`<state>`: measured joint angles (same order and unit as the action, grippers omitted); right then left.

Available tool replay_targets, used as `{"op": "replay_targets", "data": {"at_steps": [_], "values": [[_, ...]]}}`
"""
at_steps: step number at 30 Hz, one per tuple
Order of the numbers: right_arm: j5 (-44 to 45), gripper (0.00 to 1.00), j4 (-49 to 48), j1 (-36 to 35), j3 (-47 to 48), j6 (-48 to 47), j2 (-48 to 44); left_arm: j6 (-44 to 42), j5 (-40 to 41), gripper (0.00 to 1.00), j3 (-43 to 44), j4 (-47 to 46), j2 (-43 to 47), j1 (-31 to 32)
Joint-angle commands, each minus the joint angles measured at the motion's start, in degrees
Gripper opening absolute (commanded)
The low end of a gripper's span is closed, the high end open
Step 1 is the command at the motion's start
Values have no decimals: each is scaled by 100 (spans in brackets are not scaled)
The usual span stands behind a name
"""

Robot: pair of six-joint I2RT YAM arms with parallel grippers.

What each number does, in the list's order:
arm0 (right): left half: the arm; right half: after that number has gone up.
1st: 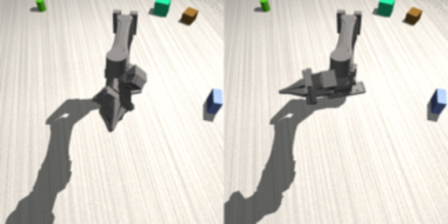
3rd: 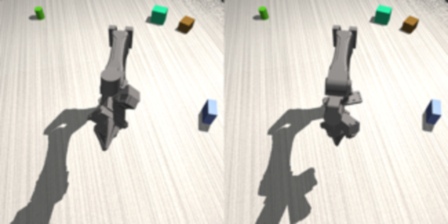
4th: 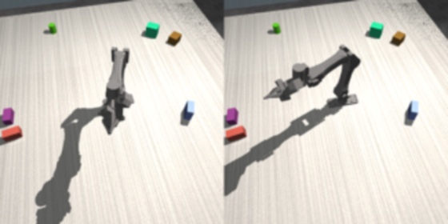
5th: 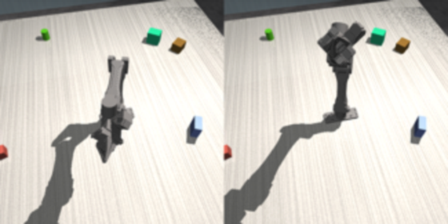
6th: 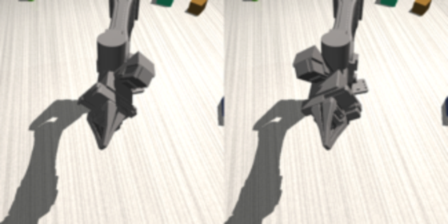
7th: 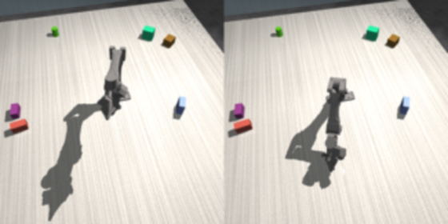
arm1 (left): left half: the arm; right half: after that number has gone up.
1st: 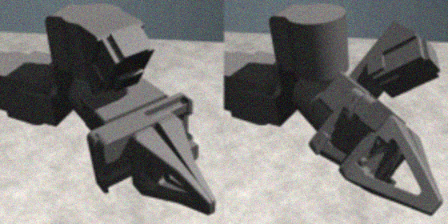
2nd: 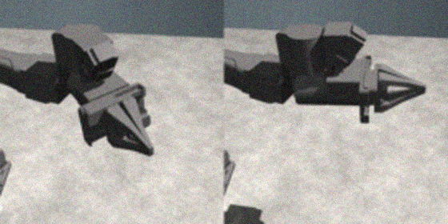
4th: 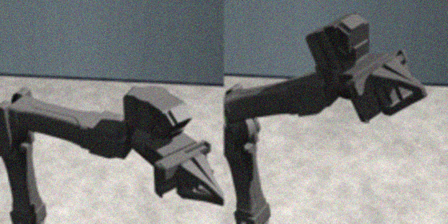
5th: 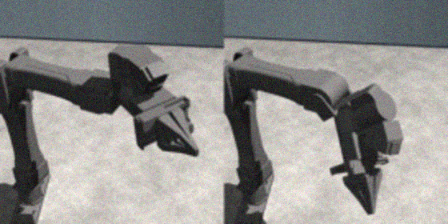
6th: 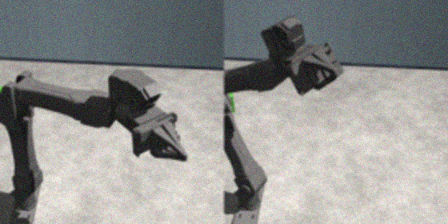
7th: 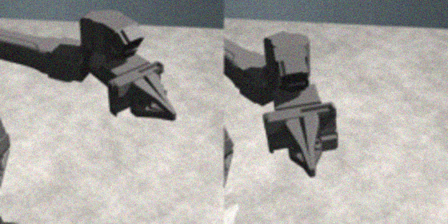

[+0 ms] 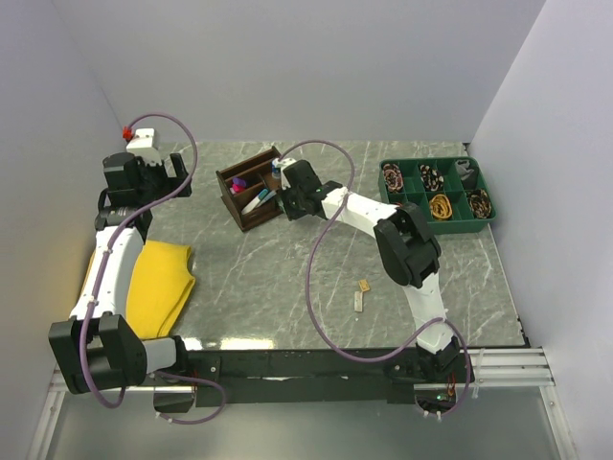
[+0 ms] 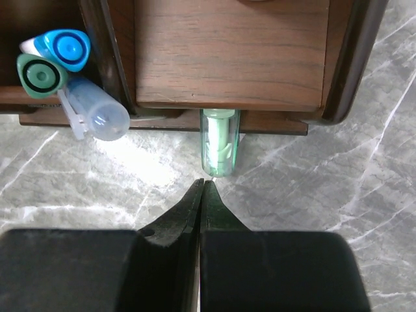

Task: Sort the stationery into containers
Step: Place the stationery in the storage box.

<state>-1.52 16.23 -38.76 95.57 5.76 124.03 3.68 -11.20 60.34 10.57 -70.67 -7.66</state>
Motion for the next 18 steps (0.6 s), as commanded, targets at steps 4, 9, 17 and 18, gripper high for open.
{"op": "replay_targets", "data": {"at_steps": [4, 9, 17, 18], "values": [[99, 0, -111, -35, 260, -92, 165, 54, -66, 99, 57, -213, 36, -43], [73, 0, -67, -44, 313, -154, 192, 62, -49, 99, 49, -248, 1, -51], [143, 0, -85, -35, 375, -119, 289, 80, -58, 99, 57, -275, -60, -60], [143, 0, -76, -44, 401, -128, 297, 80, -66, 100, 66, -275, -78, -51]]}}
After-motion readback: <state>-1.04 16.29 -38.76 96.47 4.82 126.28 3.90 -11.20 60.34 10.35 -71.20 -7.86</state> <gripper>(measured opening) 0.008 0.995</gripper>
